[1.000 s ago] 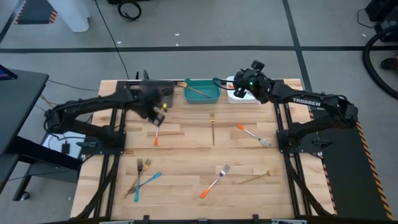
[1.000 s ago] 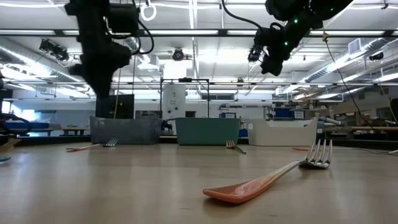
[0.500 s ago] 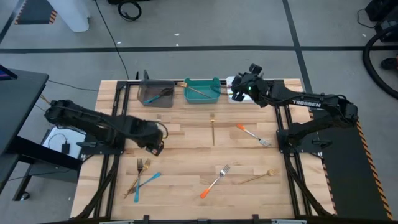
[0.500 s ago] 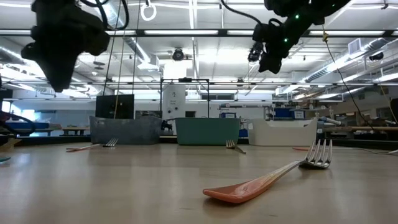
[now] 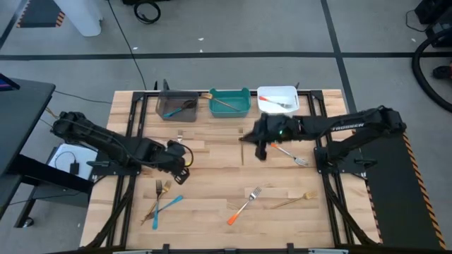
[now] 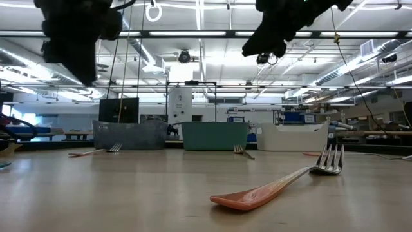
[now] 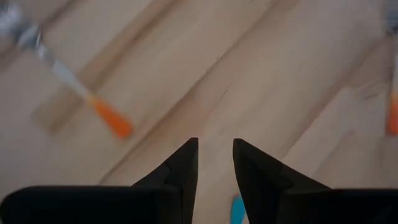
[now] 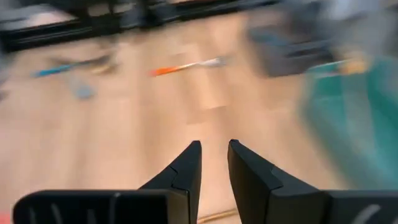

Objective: Sort silverware by color (type)
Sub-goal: Put the orange fork into the white bin

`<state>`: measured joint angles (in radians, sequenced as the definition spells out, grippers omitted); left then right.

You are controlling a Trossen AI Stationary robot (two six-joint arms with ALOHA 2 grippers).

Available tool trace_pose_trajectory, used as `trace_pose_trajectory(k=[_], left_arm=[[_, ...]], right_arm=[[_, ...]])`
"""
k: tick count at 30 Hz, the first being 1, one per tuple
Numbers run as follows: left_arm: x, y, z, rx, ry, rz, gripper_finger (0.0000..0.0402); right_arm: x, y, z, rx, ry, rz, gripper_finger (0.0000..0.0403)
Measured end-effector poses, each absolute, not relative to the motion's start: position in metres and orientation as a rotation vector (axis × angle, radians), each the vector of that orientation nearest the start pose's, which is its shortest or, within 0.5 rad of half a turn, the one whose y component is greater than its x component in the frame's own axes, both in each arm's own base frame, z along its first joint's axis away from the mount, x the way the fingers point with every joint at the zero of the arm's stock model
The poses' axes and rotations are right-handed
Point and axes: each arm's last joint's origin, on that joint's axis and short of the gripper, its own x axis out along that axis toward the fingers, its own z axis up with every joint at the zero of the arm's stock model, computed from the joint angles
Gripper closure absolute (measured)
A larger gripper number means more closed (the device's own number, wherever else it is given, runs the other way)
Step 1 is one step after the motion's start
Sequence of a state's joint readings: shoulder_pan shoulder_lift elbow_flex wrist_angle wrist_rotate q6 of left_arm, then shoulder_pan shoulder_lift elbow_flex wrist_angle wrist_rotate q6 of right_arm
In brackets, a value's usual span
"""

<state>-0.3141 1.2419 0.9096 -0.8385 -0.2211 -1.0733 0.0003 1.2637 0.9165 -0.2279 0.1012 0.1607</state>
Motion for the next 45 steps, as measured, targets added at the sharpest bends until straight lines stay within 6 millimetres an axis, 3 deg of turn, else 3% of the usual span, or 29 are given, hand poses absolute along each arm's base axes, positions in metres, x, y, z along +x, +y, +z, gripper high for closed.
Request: trace_pose_trajectory(k=[8, 17, 32, 37, 45], left_arm=[[0.225, -0.061, 0.247, -0.53, 0.928, 0.429, 0.0292], [0.226, -0.06, 0.247, -0.537, 0.923, 0.435, 0.0292], [0.227, -0.06, 0.247, -0.54, 0.915, 0.433, 0.0292], [0.227, -0.06, 0.247, -0.534, 0.903, 0.445, 0.0292], [0.227, -0.06, 0.247, -0.53, 0.897, 0.448, 0.0292]], right_arm=[[0.293, 0.067, 0.223, 0.089, 0.795, 0.423, 0.0317], [0.31, 0.115, 0.184, -0.063, 0.76, 0.553, 0.0317], [0.315, 0.14, 0.132, -0.314, 0.816, 0.634, 0.0317], [0.317, 0.139, 0.128, -0.39, 0.822, 0.512, 0.0317], [0.311, 0.142, 0.123, -0.348, 0.881, 0.612, 0.0317]])
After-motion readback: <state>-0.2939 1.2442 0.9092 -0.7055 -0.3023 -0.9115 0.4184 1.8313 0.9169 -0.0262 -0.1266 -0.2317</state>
